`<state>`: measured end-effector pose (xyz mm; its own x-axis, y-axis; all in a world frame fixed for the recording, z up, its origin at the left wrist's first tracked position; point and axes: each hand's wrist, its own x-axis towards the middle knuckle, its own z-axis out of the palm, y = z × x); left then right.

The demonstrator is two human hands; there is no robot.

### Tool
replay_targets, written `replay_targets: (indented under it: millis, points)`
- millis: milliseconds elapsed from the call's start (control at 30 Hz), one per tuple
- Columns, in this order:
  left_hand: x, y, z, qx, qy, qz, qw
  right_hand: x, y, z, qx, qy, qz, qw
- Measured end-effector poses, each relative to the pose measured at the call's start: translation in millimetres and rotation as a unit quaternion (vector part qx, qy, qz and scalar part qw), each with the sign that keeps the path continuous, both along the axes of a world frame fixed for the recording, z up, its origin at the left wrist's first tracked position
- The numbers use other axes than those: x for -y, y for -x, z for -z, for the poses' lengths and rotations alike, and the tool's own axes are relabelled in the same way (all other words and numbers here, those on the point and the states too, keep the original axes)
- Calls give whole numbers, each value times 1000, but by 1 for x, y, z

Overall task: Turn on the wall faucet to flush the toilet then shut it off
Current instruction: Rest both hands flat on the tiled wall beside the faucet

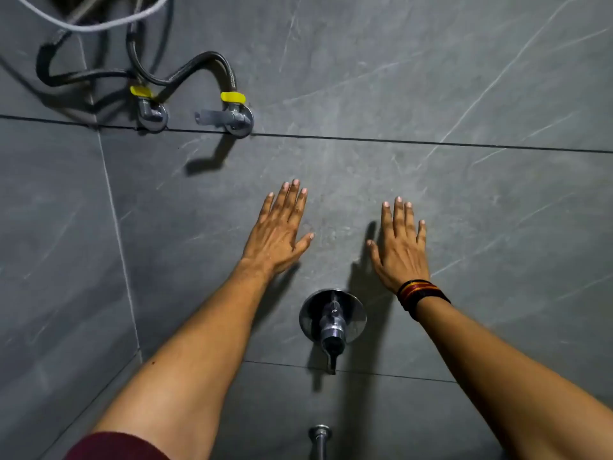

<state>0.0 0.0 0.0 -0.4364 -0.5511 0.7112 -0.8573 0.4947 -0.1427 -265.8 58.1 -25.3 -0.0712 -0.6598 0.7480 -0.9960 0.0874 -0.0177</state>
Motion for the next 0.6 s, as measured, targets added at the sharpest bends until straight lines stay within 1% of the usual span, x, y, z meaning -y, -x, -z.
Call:
replay_targets:
  millis: [33, 133, 267, 367, 467, 600]
  points:
    - [8, 3, 7, 13, -10, -13, 1000, 7, -1, 6, 0, -13, 0, 1000]
    - [25, 8, 25, 34, -79, -33, 996, 26, 2, 25, 5, -52, -5, 999]
    - [44, 16, 44, 23, -117, -30, 992, 51, 7, 47, -5, -38, -1, 999]
    - [53, 25, 52, 4, -122, -28, 992, 65, 6, 55, -15, -21, 17, 1000]
    - [65, 33, 59, -10, -113, -23, 993, 76, 9, 62, -21, 2, 9, 1000]
    - [76, 31, 66, -31, -68, -2, 997, 83, 11, 65, -23, 27, 24, 999]
